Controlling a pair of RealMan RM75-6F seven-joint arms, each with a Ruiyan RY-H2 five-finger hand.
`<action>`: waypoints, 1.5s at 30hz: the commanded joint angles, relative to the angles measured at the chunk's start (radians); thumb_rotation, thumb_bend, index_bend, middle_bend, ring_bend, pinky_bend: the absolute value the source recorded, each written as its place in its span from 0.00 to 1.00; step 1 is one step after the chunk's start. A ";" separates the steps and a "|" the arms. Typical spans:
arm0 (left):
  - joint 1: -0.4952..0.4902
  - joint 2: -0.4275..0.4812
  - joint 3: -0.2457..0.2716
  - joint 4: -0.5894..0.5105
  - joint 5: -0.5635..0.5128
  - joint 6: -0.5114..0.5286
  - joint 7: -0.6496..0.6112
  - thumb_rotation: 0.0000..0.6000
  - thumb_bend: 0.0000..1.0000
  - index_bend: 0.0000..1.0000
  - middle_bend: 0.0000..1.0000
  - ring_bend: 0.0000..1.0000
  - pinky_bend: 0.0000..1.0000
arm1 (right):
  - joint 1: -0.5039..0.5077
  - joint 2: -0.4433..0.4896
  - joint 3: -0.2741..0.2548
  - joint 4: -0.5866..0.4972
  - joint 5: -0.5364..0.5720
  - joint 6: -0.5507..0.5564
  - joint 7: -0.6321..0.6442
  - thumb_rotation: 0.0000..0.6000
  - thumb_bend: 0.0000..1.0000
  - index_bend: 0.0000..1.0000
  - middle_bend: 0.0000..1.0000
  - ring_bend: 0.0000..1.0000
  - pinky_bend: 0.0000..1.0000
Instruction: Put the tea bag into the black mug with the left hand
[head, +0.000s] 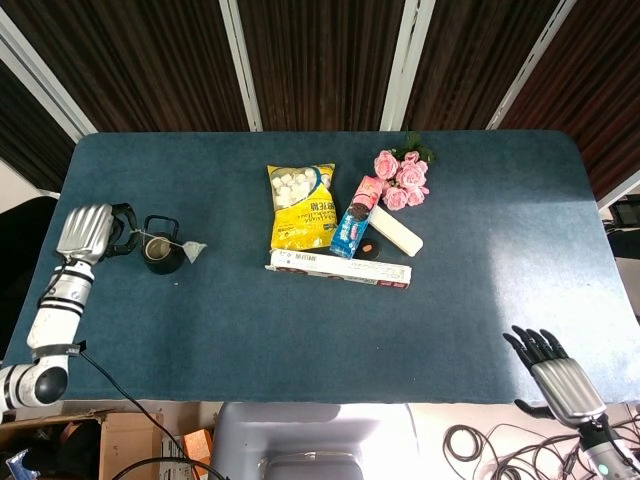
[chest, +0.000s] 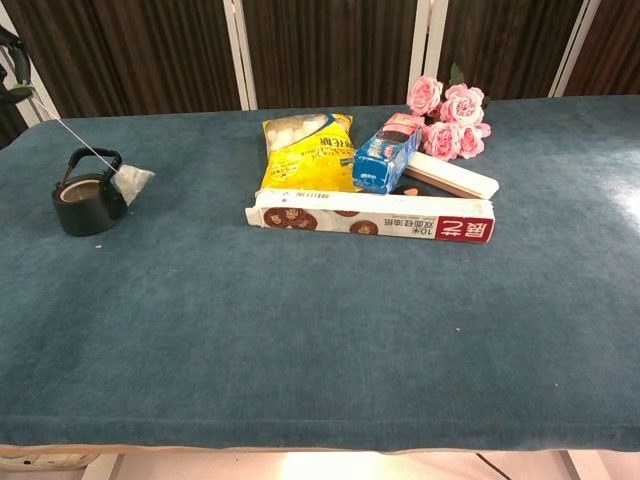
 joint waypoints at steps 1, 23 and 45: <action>-0.019 0.002 -0.020 0.013 -0.031 -0.005 0.016 1.00 0.51 0.66 0.97 0.97 1.00 | 0.000 0.000 0.002 0.001 0.005 -0.002 0.001 1.00 0.11 0.00 0.00 0.00 0.00; -0.081 -0.025 -0.022 0.157 -0.127 -0.098 0.027 1.00 0.51 0.66 0.97 0.97 1.00 | -0.001 -0.001 0.018 0.004 0.037 -0.008 0.001 1.00 0.11 0.00 0.00 0.00 0.00; -0.024 -0.107 0.103 0.196 0.048 -0.102 -0.061 1.00 0.51 0.66 0.97 0.98 1.00 | -0.003 -0.002 0.019 0.005 0.041 -0.009 -0.002 1.00 0.11 0.00 0.00 0.00 0.00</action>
